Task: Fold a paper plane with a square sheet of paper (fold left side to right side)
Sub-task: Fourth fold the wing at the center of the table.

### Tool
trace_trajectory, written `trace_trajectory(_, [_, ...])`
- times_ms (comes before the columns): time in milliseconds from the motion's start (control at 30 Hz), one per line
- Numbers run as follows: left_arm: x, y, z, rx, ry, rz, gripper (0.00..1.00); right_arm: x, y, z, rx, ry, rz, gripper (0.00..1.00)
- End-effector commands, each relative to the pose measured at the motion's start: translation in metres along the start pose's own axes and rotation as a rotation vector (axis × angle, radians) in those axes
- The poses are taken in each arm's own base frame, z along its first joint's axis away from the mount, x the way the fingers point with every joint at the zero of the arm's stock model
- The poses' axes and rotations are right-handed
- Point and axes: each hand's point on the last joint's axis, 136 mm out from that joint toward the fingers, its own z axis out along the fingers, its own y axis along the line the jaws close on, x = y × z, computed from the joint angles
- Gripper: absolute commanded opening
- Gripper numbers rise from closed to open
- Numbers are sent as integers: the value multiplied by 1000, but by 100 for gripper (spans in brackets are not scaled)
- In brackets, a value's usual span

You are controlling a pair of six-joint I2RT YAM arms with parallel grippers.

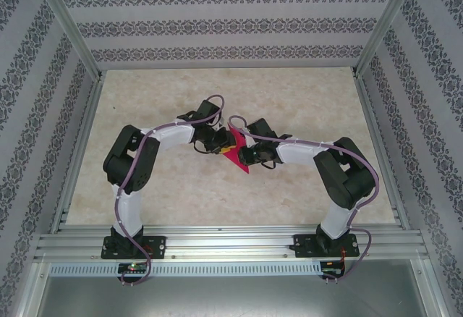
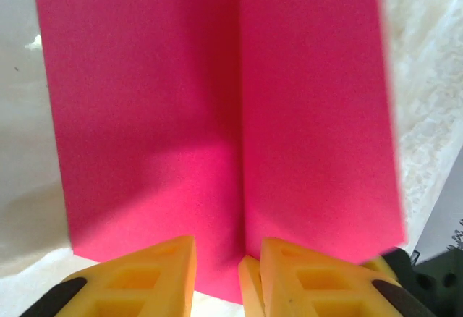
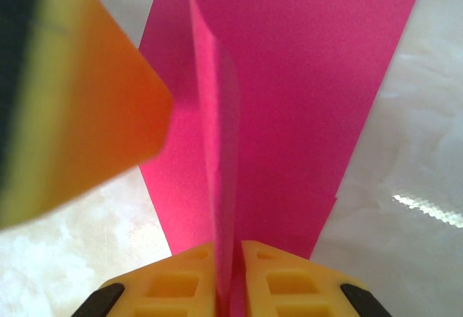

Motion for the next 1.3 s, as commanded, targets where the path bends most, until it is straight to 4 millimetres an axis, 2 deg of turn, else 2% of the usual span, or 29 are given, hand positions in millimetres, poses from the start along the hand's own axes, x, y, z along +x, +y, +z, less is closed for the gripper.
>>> trace_trajectory(0, [-1,-13,5,40,1,17,32,3,-4,5,-15,4,19,15])
trace_trajectory(633, [-2,-10,9,41,-7,10,48,7,-8,10,-32,16,42,15])
trace_trajectory(833, [-1,-3,18,28,5,-8,50,6,-7,12,-45,16,45,15])
trace_trajectory(1267, [0,12,23,-27,8,-25,51,3,-5,13,-89,8,64,15])
